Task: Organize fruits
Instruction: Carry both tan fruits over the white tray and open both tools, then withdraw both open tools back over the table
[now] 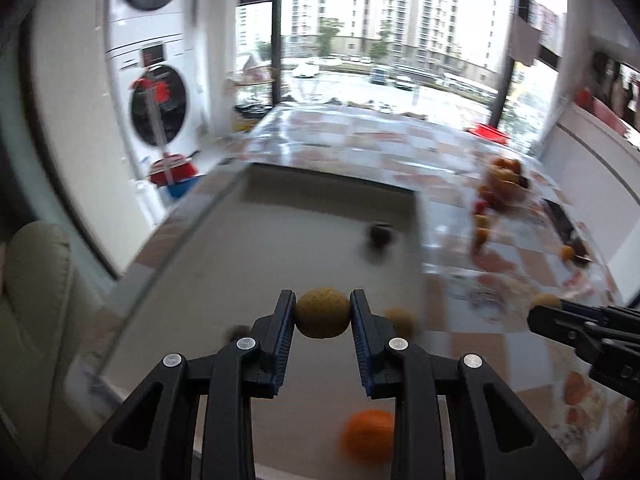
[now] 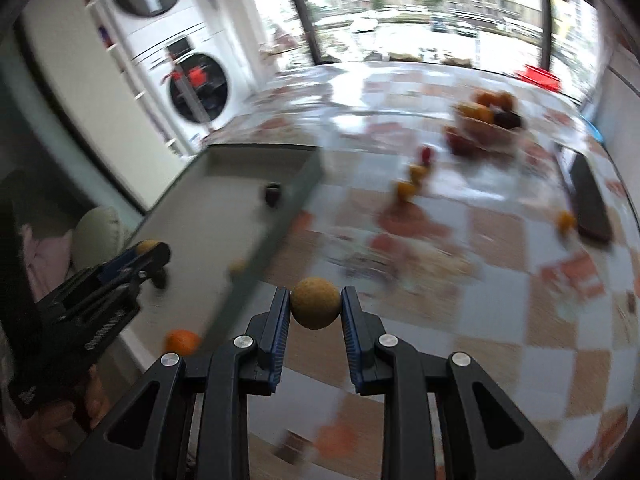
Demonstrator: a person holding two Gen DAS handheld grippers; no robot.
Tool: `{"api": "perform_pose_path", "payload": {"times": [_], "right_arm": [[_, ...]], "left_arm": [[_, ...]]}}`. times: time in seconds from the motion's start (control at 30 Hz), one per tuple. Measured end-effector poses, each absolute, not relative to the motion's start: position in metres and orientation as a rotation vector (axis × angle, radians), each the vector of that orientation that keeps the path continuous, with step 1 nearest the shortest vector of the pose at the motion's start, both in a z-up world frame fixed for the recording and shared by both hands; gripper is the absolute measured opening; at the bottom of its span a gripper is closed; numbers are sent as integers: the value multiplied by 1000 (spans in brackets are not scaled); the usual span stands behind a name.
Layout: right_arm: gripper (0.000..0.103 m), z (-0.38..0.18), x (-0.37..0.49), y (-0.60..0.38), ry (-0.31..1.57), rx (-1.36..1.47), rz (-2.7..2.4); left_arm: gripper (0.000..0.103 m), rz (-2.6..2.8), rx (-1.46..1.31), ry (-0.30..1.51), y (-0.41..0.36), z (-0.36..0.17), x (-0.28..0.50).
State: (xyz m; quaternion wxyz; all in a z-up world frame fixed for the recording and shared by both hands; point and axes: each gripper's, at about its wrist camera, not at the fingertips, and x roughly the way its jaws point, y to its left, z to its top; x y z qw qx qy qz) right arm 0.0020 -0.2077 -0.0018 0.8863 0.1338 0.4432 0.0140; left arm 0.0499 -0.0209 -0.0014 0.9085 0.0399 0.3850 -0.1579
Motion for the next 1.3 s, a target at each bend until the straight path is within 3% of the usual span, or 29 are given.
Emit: {"api": "perform_pose_path", "payload": {"times": [0.37, 0.43, 0.47, 0.5, 0.57, 0.6, 0.73, 0.87, 1.07, 1.3], "right_arm": [[29, -18, 58, -137, 998, 229, 172], [39, -21, 62, -134, 1011, 222, 174], [55, -21, 60, -133, 1009, 222, 173], [69, -20, 59, -135, 1002, 223, 171], [75, -14, 54, -139, 978, 205, 138], [80, -12, 52, -142, 968, 204, 134], [84, -3, 36, -175, 931, 235, 63], [103, -6, 11, -227, 913, 270, -82], [103, -30, -40, -308, 949, 282, -322], [103, -58, -83, -359, 967, 278, -491]], "left_arm": [[30, -228, 81, 871, 12, -33, 79], [31, -236, 88, 868, 11, -33, 78], [50, -234, 100, 870, 10, -33, 78], [77, -222, 116, 869, 8, -33, 78], [86, -191, 121, 825, 10, -29, 72], [86, -200, 119, 810, 10, -26, 70], [86, -216, 134, 814, 0, -15, 65], [86, -308, 126, 792, -29, 3, 47], [86, -465, 163, 810, -100, 6, 16], [86, -491, 297, 840, -181, -36, -5]]}}
